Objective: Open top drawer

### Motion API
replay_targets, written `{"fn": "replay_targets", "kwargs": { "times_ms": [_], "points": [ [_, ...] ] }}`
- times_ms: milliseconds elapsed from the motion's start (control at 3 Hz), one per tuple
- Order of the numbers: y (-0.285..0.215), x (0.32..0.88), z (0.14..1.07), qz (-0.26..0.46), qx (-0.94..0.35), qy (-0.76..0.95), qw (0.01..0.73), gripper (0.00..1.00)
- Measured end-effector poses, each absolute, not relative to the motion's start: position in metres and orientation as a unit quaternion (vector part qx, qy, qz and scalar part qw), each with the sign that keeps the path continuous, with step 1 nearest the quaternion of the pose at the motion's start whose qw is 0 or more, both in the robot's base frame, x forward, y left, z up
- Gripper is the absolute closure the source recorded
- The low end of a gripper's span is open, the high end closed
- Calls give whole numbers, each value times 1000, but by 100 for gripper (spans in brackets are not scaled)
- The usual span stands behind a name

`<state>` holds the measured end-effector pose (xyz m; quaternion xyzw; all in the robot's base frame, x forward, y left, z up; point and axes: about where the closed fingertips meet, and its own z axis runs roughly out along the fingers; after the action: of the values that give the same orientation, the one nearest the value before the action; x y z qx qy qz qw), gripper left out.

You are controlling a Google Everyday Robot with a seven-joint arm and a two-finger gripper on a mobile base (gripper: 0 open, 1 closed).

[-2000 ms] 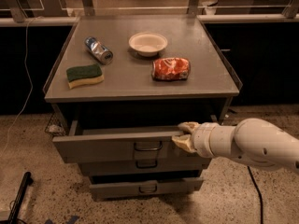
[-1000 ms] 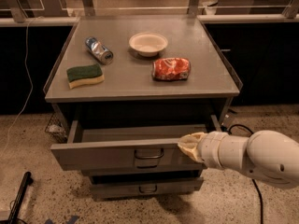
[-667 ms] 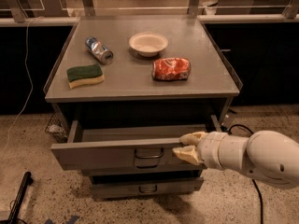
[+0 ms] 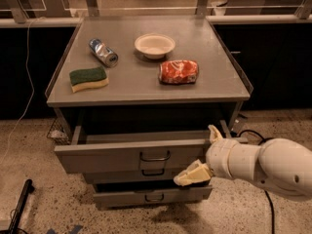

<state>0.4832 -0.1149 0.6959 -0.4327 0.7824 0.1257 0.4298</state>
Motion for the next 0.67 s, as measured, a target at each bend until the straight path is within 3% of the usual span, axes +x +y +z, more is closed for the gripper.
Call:
{"fn": "replay_targets", "kwargs": {
  "times_ms": [333, 667],
  "points": [
    [-115, 467, 698, 132, -431, 778, 438, 0],
    [-127, 491, 699, 91, -482, 749, 445, 0]
  ]
}}
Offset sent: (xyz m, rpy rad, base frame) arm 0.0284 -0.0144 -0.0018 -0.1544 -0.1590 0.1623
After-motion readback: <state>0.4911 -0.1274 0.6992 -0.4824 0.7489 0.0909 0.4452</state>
